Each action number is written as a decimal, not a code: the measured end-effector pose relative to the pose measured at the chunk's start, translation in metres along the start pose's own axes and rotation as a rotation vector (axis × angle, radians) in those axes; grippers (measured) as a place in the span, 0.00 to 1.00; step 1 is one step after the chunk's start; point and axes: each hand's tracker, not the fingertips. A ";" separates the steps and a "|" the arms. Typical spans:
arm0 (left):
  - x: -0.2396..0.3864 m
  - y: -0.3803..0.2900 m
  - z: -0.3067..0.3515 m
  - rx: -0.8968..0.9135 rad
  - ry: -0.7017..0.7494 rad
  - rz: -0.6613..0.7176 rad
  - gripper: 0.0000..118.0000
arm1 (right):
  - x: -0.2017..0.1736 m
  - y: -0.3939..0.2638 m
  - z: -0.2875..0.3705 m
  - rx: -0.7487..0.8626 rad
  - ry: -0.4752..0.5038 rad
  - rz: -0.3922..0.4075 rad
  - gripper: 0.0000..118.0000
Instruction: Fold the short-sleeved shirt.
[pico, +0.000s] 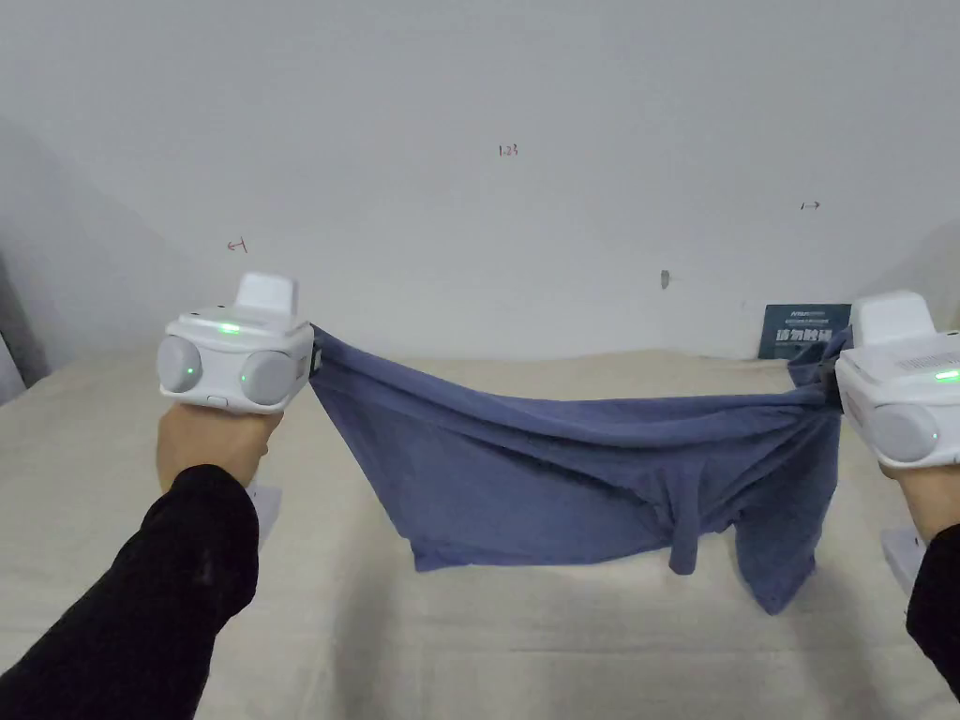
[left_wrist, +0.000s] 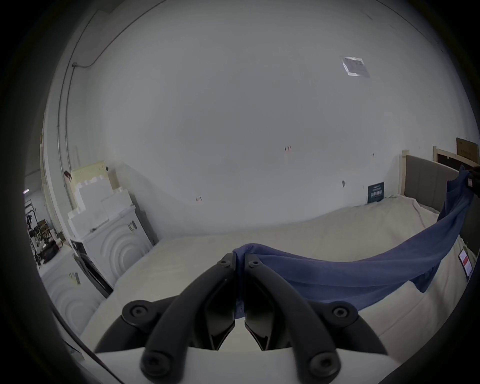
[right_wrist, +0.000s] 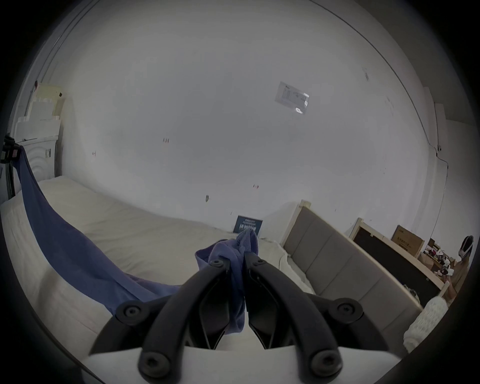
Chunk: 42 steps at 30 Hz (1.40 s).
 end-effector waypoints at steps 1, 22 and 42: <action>0.001 -0.012 -0.001 -0.015 -0.006 0.012 0.02 | -0.002 -0.010 0.001 -0.009 -0.001 -0.007 0.06; -0.014 -0.246 0.073 -0.294 -0.035 0.126 0.02 | -0.024 -0.203 0.118 -0.252 0.083 -0.163 0.06; -0.043 -0.370 0.226 -0.446 -0.058 0.177 0.02 | -0.016 -0.330 0.264 -0.431 0.100 -0.273 0.06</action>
